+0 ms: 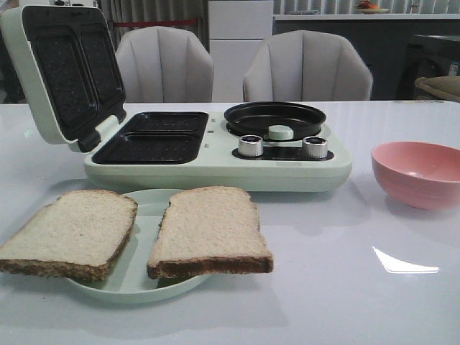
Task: Make breakfast with bread and shrimp
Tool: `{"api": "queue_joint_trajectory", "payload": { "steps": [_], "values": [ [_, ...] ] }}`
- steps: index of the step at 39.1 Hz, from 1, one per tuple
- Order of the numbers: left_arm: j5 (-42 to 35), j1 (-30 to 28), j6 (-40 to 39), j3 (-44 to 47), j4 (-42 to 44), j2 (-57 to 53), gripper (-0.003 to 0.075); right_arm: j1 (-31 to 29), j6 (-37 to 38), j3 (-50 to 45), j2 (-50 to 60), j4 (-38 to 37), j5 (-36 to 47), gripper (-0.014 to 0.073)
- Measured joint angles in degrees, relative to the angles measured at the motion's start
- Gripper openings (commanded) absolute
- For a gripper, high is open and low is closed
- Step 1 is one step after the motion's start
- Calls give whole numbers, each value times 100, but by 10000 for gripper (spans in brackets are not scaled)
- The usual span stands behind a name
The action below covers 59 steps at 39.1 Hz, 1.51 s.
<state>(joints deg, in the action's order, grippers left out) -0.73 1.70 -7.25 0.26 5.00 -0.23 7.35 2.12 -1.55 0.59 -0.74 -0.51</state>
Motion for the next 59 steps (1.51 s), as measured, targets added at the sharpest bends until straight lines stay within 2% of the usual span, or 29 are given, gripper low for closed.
{"api": "queue_joint_trajectory", "payload": {
  "steps": [12, 15, 21, 24, 32, 40, 43, 53, 59],
  "values": [
    [-130, 0, 0, 0, 0, 0, 120, 0, 0, 0, 0, 0, 0, 148],
    [-453, 0, 0, 0, 0, 0, 120, 0, 0, 0, 0, 0, 0, 148],
    [-1622, 0, 0, 0, 0, 0, 120, 0, 0, 0, 0, 0, 0, 148],
    [-1804, 0, 0, -60, 10, 0, 120, 0, 0, 0, 0, 0, 0, 148],
    [-1012, 0, 0, -868, 10, 211, 120, 0, 0, 0, 0, 0, 0, 148],
    [653, 0, 0, -1845, -11, 1049, 120, 0, 0, 0, 0, 0, 0, 148],
    [981, 0, 0, -1924, -11, 1313, 120, 0, 0, 0, 0, 0, 0, 148],
    [1190, 0, 0, -1928, -377, 1716, 120, 0, 0, 0, 0, 0, 0, 148],
    [1190, 0, 0, -1928, -258, 1716, 126, 0, 0, 0, 0, 0, 0, 148]
  ]
}}
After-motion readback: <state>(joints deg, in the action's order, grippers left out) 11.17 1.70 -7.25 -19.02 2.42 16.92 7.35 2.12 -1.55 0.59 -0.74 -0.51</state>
